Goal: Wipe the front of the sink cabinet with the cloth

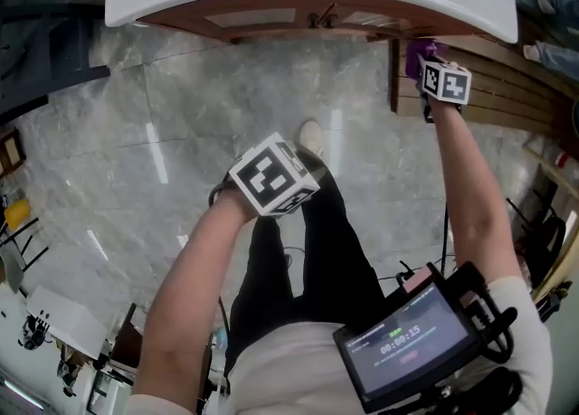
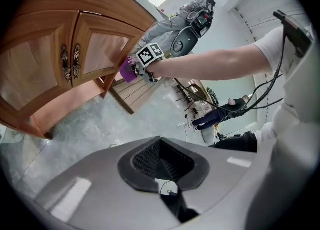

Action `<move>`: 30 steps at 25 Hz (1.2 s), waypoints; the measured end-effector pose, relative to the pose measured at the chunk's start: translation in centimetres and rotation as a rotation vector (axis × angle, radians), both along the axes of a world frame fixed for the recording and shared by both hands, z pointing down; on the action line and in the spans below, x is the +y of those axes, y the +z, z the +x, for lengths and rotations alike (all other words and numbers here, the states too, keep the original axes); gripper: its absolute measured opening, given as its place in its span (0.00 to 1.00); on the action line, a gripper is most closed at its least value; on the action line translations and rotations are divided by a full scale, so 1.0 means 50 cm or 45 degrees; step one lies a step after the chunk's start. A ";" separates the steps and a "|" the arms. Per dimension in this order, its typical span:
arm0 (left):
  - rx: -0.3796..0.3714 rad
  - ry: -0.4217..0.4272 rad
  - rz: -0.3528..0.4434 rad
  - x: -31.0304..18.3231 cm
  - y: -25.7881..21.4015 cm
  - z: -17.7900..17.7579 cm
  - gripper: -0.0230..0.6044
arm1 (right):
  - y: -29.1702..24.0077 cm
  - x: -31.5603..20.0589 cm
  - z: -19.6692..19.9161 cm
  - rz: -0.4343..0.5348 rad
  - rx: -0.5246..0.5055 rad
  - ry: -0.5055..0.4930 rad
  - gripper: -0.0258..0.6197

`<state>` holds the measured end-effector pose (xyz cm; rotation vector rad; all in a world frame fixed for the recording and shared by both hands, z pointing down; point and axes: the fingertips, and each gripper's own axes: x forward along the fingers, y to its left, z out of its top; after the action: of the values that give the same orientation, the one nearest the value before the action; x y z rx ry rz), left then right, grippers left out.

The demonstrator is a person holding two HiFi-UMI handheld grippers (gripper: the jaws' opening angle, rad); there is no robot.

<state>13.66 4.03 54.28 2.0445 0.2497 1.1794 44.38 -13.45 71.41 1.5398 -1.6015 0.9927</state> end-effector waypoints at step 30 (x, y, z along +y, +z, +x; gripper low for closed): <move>0.013 -0.159 0.026 -0.027 -0.026 -0.081 0.05 | 0.017 -0.108 -0.386 0.032 -0.206 -0.346 0.13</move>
<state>9.58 2.66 52.98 2.0526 0.1135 1.0996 25.07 -18.87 72.27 1.2412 -1.8832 0.9673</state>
